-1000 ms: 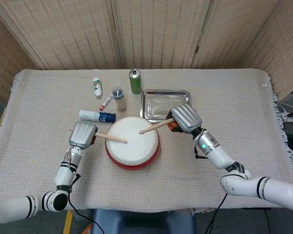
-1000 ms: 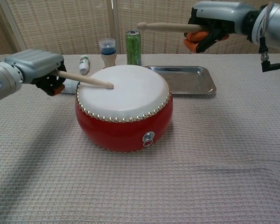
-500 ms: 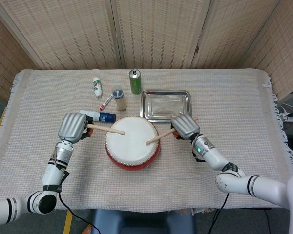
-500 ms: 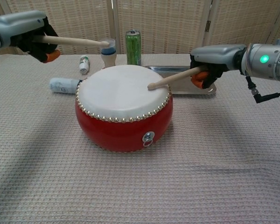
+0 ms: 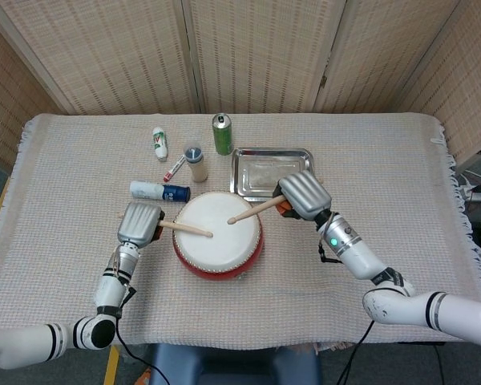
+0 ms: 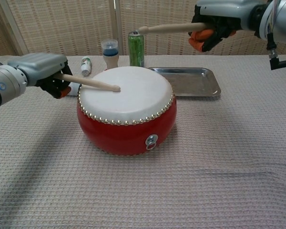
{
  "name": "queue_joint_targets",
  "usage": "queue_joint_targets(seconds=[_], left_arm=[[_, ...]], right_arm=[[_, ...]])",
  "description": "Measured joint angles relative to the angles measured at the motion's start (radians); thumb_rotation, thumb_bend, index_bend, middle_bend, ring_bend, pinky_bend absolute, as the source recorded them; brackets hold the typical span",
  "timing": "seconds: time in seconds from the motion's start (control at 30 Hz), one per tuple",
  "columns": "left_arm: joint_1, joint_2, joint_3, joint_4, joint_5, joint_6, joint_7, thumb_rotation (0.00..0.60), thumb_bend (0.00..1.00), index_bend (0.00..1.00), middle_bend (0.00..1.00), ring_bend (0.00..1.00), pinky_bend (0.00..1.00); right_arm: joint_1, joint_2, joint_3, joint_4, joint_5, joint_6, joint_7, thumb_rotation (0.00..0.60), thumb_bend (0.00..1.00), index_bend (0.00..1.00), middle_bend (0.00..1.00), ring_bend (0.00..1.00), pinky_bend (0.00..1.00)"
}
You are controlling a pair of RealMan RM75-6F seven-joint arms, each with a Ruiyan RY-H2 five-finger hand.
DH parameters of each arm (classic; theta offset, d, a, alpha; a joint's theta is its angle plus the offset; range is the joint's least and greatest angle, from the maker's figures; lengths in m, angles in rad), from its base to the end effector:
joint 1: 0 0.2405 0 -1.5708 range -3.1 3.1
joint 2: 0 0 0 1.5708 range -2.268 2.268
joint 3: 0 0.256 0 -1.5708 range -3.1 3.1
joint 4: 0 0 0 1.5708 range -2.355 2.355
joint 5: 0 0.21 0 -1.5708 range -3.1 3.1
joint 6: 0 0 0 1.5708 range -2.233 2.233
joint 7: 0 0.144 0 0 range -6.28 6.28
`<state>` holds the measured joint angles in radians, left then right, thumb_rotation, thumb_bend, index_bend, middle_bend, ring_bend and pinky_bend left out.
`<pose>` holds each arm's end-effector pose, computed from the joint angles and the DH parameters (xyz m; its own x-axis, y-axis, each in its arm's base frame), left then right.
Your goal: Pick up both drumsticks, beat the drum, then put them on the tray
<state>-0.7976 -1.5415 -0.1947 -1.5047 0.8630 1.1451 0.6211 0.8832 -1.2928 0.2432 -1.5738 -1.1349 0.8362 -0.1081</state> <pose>-0.1490 0.3656 0.0121 0.5516 0.1240 0.8248 0.8279 -0.2015 -0.5234 -0.1013 -0.3878 0.0591 0.3885 -0.2406 0.8895 -0.8506 -0.4647 0.2459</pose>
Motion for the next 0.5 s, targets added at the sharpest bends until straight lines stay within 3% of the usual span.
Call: queue_joint_targets(seconds=[0.27,0.4,0.5], left_arm=[[0.04,0.134,-0.064,-0.161,0.058,0.06,-0.102,0.6,0.66,0.98,1.0,1.0,1.0],[0.058,0.17,-0.078,-0.192,0.076,0.071,-0.132,0.6,0.66,0.98,1.0,1.0,1.0],[0.066,0.177,-0.081,-0.193,0.075,0.07,-0.149,0.6,0.66,0.98,1.0,1.0,1.0]], right_arm=[[0.029,-0.087,-0.076,0.142,0.087,-0.086,-0.13,0.6,0.65,1.0,1.0,1.0,1.0],[0.05,-0.155,-0.113,0.229,0.156,-0.114,-0.226,0.6,0.65,1.0,1.0,1.0,1.0],[0.049,-0.166,-0.105,0.226,0.164,-0.107,-0.22,0.6,0.65,1.0,1.0,1.0,1.0]])
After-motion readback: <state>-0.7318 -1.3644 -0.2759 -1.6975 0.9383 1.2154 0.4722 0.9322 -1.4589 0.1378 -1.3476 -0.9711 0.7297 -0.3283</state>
